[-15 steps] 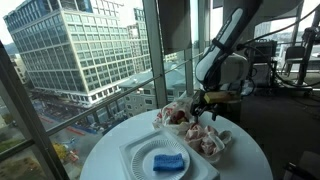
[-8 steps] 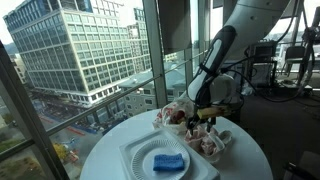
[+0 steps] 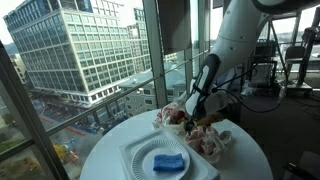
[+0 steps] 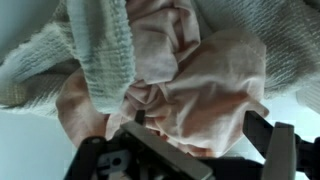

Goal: Place the clothes on the box

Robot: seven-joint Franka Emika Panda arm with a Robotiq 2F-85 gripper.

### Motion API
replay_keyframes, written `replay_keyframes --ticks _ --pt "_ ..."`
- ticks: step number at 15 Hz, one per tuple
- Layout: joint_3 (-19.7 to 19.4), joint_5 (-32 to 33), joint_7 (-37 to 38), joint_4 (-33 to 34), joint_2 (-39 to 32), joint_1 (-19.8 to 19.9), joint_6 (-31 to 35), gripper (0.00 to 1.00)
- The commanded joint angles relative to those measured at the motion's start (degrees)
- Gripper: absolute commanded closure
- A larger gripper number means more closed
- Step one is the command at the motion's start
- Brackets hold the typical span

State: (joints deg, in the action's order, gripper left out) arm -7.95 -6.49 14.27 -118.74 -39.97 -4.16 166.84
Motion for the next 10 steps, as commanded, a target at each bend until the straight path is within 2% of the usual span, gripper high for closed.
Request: replay_keyframes --ticks 1,4,5,6,8,10 --pt "-3.56 1.16 2.83 5.35 -4.98 -2.27 -0.02 0.00" --pt "-3.53 0.28 3.44 6.81 -6.88 -1.78 -0.85 0.00" --pt "-3.23 0.10 3.46 6.96 -7.27 -1.45 -1.14 0.05" --pt "-2.90 -0.15 3.55 6.91 -7.44 -1.10 -1.38 0.27" --pt "-2.50 -0.58 3.85 6.24 -7.11 -0.68 -1.87 0.30" --pt "-2.55 -0.77 4.29 5.50 -6.74 -0.69 -2.09 0.47"
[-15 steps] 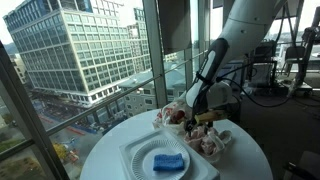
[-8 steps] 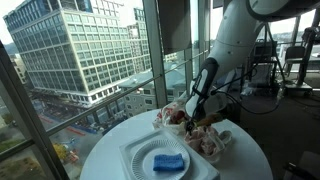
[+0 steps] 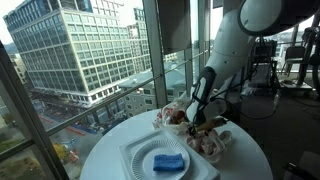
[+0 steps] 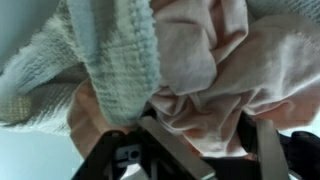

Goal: Place the clothes on the box

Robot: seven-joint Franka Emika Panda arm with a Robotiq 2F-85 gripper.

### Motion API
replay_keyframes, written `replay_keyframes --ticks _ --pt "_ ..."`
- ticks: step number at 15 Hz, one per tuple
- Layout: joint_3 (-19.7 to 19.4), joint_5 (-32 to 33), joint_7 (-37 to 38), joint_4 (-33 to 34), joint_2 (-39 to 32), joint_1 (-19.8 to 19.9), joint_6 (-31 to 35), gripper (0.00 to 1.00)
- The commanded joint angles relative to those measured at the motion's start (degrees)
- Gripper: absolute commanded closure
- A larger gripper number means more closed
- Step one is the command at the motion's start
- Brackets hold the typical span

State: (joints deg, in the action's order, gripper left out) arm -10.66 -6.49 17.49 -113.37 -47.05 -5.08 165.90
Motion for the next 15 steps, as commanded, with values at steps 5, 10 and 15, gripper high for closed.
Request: replay_keyframes --ticks 5,10,15 --pt "-0.87 -1.43 3.68 -1.85 1.51 -0.80 -2.86 0.84" --pt "-8.13 1.61 9.74 -6.01 7.53 -7.70 -4.63 0.96" --pt "-21.59 11.57 17.75 -8.77 17.02 -21.01 -4.27 0.97"
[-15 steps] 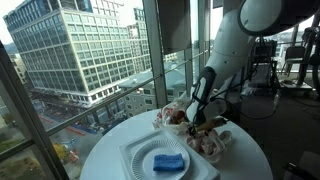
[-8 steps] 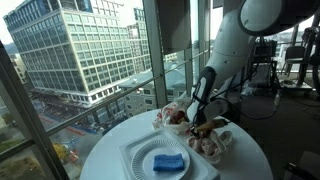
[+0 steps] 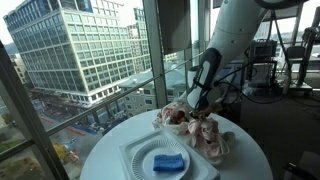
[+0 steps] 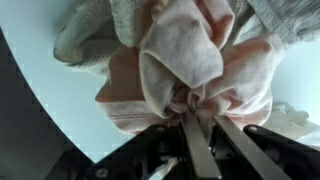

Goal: Place the clothes on the box

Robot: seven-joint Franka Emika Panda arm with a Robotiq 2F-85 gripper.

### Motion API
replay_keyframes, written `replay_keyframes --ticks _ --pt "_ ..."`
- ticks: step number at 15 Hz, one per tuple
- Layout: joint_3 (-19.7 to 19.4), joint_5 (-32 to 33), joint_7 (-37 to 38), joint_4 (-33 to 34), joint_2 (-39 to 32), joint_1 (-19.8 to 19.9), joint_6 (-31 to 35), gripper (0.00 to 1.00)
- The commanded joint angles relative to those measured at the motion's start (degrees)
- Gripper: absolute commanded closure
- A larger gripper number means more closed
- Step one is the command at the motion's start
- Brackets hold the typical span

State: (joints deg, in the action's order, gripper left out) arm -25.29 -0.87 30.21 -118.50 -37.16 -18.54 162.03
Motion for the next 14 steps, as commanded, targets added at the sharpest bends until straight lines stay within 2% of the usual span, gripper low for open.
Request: replay_keyframes --ticks 1,4,7,8,11,14 --pt "-9.45 9.03 7.01 -4.10 8.99 -10.35 0.37 0.97" --pt "-15.56 19.69 13.01 -4.24 14.51 -17.89 1.73 0.97" --pt "-18.27 30.30 17.49 -3.52 20.55 -23.62 3.23 0.97" --pt "-20.14 31.63 17.27 -3.31 22.02 -27.10 3.58 0.97" --pt "-20.24 38.85 18.17 -2.15 27.61 -32.83 3.07 0.97" --pt "-15.71 39.26 14.40 -3.64 34.66 -37.05 0.29 0.97"
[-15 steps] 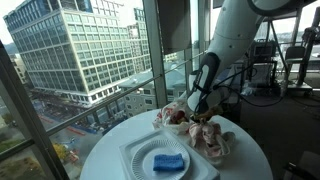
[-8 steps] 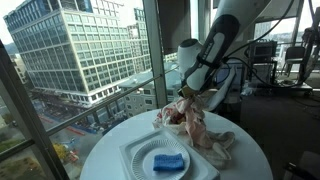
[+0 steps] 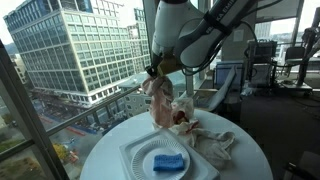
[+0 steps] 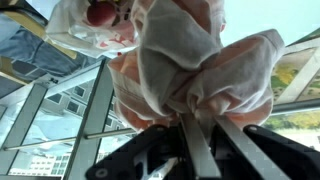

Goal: Place the clothes on the box

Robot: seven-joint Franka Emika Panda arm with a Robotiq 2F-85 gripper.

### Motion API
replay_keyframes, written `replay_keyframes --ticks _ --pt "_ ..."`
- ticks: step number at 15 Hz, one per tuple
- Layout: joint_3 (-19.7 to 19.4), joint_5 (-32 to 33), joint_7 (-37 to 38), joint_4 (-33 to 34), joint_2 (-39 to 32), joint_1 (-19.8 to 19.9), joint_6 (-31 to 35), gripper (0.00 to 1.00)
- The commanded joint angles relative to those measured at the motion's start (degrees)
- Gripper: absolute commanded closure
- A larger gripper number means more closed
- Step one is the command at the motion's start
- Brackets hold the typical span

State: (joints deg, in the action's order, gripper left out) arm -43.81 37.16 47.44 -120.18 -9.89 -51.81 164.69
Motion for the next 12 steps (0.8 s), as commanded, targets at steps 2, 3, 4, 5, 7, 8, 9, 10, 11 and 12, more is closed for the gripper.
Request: replay_keyframes --ticks 2,3,4,5,7,8,9,10,11,12 --pt "5.95 -0.42 -3.93 -2.97 9.64 -6.79 -6.85 0.97" --pt "7.48 -2.28 -5.38 -4.71 10.05 -7.54 -8.61 0.97" --pt "17.20 -2.94 -5.78 -5.42 10.47 0.06 -10.78 0.97" --pt "20.35 -4.17 -6.87 -6.60 10.03 1.63 -11.78 0.97" --pt "29.10 -4.61 -7.96 -8.17 8.04 8.78 -11.86 0.97" --pt "32.15 -3.88 -7.95 -9.00 7.19 11.61 -11.33 0.97" --pt "35.01 -3.43 -8.16 -9.64 6.53 14.38 -11.05 0.97" --pt "37.44 -3.02 -8.54 -10.07 5.82 17.02 -10.83 0.97" --pt "39.52 -2.32 -8.40 -10.18 5.35 19.45 -10.89 0.86" --pt "41.23 -1.84 -8.36 -10.17 5.15 21.73 -10.80 0.60"
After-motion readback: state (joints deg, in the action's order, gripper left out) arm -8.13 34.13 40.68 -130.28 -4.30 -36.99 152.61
